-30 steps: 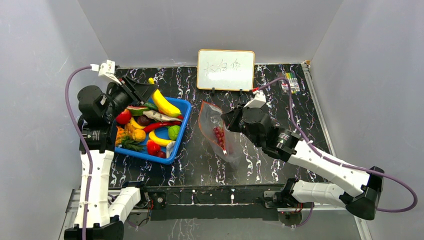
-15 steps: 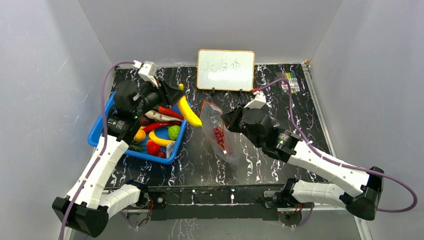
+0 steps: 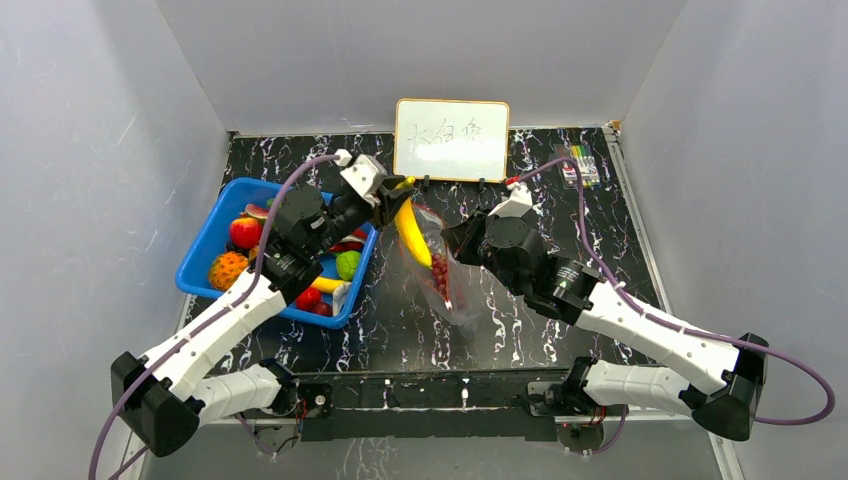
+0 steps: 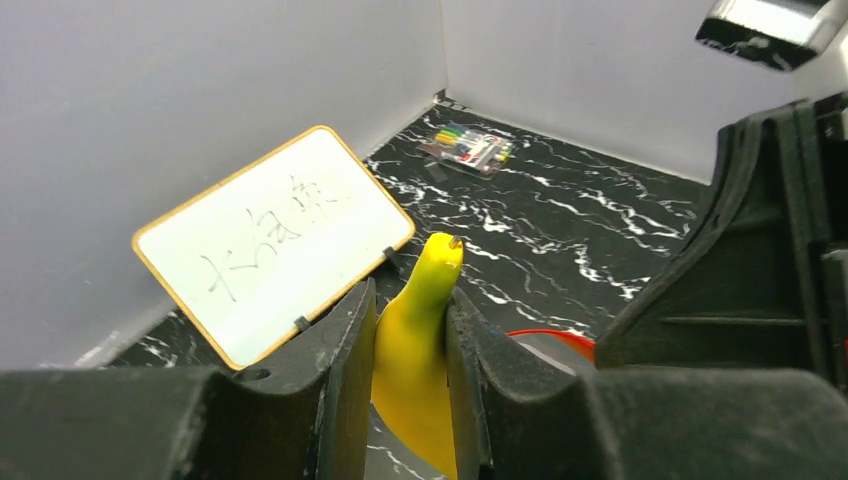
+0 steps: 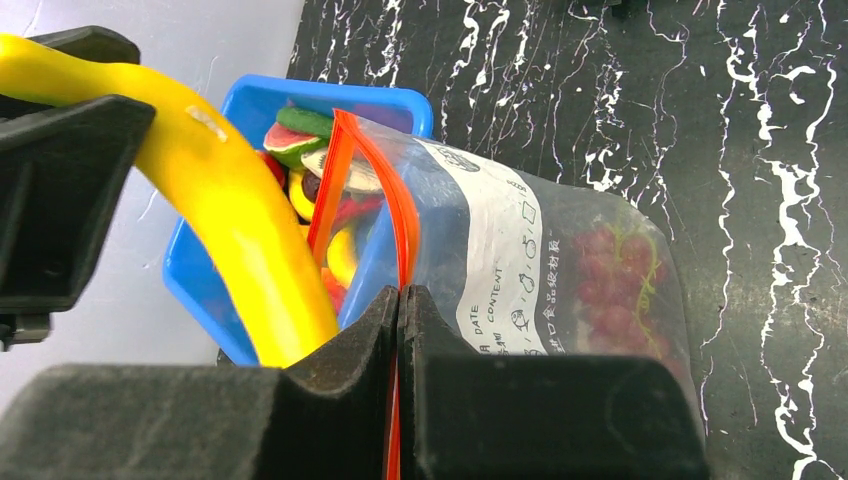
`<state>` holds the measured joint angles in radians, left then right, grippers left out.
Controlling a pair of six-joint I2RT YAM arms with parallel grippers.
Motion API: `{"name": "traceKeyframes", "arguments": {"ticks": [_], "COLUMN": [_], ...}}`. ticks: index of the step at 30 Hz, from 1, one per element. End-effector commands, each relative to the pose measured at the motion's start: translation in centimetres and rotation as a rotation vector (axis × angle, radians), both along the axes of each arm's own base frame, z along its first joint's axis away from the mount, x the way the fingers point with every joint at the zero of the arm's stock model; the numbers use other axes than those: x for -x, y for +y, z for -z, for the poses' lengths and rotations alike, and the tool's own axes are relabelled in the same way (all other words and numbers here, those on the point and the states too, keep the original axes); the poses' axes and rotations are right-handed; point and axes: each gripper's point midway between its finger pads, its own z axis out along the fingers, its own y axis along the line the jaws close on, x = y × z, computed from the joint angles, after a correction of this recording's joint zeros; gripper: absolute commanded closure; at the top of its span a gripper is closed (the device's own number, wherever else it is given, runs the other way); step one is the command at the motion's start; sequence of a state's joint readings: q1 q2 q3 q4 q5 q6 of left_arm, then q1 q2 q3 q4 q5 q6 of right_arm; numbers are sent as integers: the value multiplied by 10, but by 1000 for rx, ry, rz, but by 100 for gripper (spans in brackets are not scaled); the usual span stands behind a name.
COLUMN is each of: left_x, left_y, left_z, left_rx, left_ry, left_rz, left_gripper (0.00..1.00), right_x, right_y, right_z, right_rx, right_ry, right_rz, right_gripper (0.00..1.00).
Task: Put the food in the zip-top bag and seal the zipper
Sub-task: Place the fake fruit in the zipper food storage bag.
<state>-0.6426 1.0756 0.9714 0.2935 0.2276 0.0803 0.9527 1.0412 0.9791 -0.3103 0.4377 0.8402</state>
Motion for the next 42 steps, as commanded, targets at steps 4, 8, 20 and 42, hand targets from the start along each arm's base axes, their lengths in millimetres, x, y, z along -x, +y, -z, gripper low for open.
{"name": "traceKeyframes", "arguments": {"ticks": [4, 8, 20, 42], "left_x": [-4, -4, 28, 37], "left_y": [-6, -9, -19, 17], "left_z": [-30, -19, 48, 124], "left_rx": [-33, -45, 122, -15], "left_ry": [-292, -304, -47, 543], "left_rz": [-48, -62, 42, -212], "left_gripper": [100, 100, 91, 34], "right_x": [-2, 0, 1, 4], "right_y": [3, 2, -2, -21], "right_z": [-41, -42, -37, 10], "right_rx": [-125, -156, -168, 104], "right_ry": [-54, -42, -21, 19], "right_rz": [6, 11, 30, 24], "right_gripper": [100, 100, 100, 100]}}
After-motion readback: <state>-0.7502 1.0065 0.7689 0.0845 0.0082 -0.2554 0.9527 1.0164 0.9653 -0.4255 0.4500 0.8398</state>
